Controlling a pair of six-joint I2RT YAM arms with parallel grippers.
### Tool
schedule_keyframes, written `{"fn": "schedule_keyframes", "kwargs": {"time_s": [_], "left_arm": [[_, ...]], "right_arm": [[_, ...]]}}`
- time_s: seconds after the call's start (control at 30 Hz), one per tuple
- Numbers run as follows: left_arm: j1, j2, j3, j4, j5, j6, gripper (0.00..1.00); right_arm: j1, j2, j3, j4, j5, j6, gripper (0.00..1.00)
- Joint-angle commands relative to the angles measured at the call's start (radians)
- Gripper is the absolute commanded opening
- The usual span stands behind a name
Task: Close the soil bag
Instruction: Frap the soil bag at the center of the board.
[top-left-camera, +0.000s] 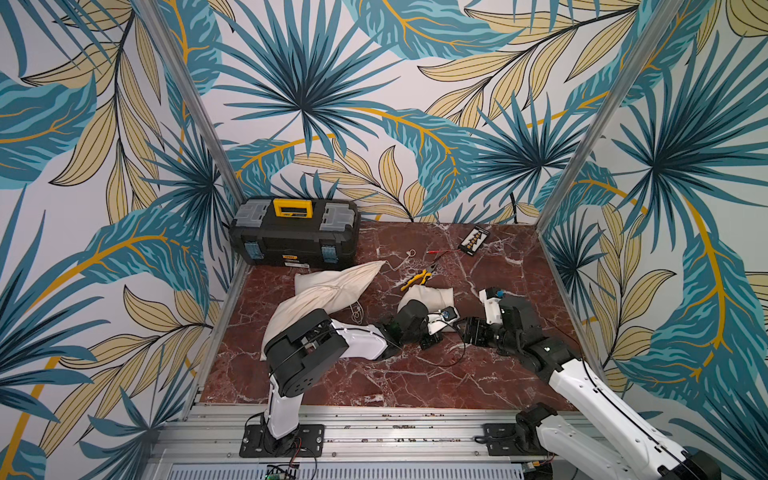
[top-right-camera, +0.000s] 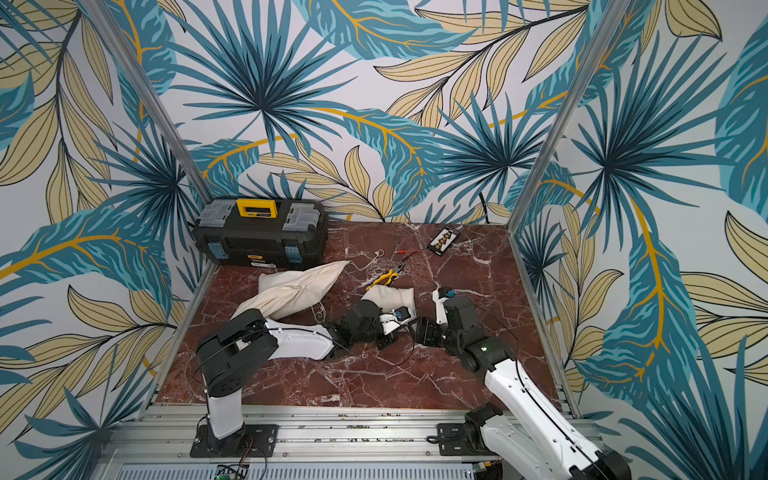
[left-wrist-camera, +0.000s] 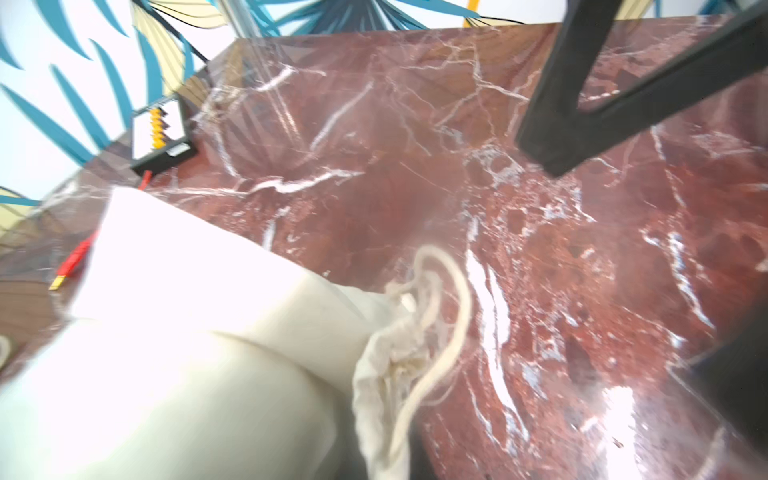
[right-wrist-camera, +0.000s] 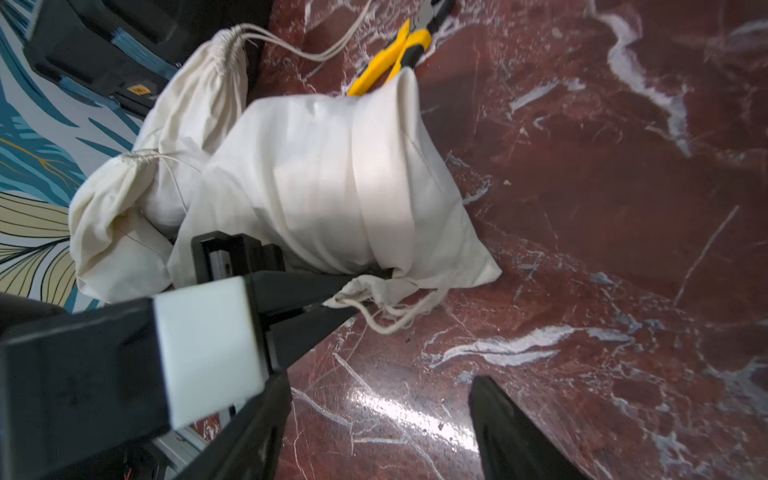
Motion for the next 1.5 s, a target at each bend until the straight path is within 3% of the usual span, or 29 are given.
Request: {"fn": "schedule_keyframes", "kwargs": {"time_s": [0.0,0.13,0.23,0.4,0.5,0.67,1.03,1.17,1.47], "left_arm": [[0.006,-0.01,-0.001,-0.068,-0.083,0.015,0.0],[0.023,-0.041,0.0,-0.096,-0.069,0.008,0.0],[0.028,-0.065,0.0,-0.115,-0.051,0.009,0.0],[0.038,-0.095,0.006,-0.16,-0.027,0.013,0.0],[0.05,-0.109,0.008,-0.181,-0.02,0.015,0.0],[0.056,-0.119,0.009,-0.186,0.011,-0.002,0.0],[0.056,-0.129,0.017,-0.198,0.037,-0.006,0.0],[0.056,-0.134,0.028,-0.216,0.039,-0.007,0.0],[0.055,-0.17,0.013,-0.223,0.049,-0.004,0.0]], "right_arm": [[0.004,-0.033,-0.028,0.034,0.112,-0.046,0.74],[0.006,0.004,-0.14,0.128,0.095,-0.075,0.74],[0.022,-0.007,-0.261,0.379,0.058,-0.095,0.71],[0.062,0.031,-0.353,0.661,0.208,-0.218,0.71],[0.067,0.093,-0.395,0.833,0.195,-0.256,0.71],[0.077,0.186,-0.469,1.134,0.172,-0.313,0.6],[0.089,0.336,-0.463,1.284,0.164,-0.441,0.59],[0.089,0.42,-0.435,1.296,0.184,-0.443,0.49],[0.089,0.497,-0.437,1.421,0.14,-0.475,0.48]]}}
